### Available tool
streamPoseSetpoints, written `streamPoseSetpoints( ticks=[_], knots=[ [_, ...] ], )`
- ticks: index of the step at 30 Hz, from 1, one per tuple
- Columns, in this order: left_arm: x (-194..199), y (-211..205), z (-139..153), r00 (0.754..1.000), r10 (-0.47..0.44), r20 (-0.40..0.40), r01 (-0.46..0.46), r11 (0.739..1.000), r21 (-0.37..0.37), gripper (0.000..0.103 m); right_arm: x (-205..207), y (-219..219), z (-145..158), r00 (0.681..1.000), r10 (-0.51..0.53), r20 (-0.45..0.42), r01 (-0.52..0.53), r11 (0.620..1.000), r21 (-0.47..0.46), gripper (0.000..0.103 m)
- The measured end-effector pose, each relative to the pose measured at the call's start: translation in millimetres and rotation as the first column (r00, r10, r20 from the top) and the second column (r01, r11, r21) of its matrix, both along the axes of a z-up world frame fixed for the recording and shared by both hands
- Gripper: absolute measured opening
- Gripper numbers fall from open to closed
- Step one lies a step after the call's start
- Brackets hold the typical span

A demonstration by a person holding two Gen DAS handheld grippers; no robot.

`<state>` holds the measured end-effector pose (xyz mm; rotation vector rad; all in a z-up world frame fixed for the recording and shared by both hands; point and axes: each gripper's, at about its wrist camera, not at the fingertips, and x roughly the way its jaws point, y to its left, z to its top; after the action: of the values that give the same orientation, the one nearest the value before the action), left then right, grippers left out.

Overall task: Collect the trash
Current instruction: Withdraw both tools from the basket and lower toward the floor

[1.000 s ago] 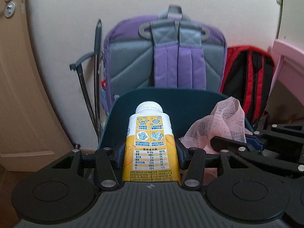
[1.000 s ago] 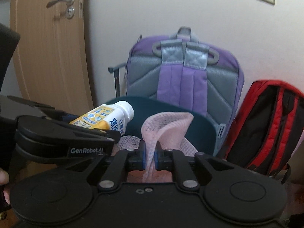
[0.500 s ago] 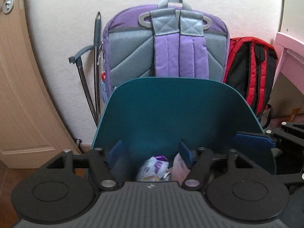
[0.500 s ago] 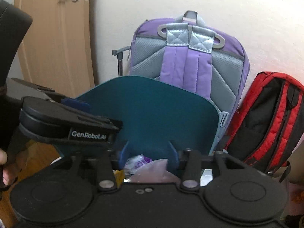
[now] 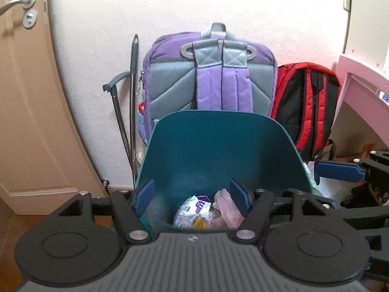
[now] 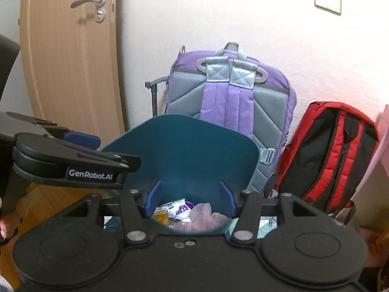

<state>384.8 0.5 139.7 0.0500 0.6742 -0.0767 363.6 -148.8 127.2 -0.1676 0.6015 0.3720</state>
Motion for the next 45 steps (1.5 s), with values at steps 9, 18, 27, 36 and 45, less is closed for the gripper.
streamPoseSetpoints(
  ticks=[9, 18, 27, 36, 45],
  knots=[
    [-70, -4, 31, 0.999, -0.027, 0.039, 0.027, 1.000, 0.004, 0.068, -59, -8, 33, 1.000, 0.005, 0.031, -0.005, 1.000, 0.014, 0.053],
    [-142, -7, 44, 0.996, -0.067, 0.055, 0.066, 0.998, 0.011, 0.076, -116, -26, 48, 1.000, 0.017, 0.017, -0.018, 0.997, 0.071, 0.053],
    [-193, -4, 12, 0.993, -0.120, -0.005, 0.120, 0.992, -0.034, 0.083, -168, -50, 19, 0.999, 0.034, -0.040, -0.029, 0.992, 0.124, 0.054],
    [-207, -1, -68, 0.982, -0.163, -0.093, 0.155, 0.984, -0.088, 0.100, -179, -77, -66, 0.980, -0.009, -0.200, 0.045, 0.983, 0.176, 0.055],
    [-169, 17, -181, 0.949, -0.128, -0.288, 0.102, 0.989, -0.103, 0.100, -160, -81, -189, 0.899, -0.078, -0.431, 0.168, 0.970, 0.176, 0.055]
  ],
)
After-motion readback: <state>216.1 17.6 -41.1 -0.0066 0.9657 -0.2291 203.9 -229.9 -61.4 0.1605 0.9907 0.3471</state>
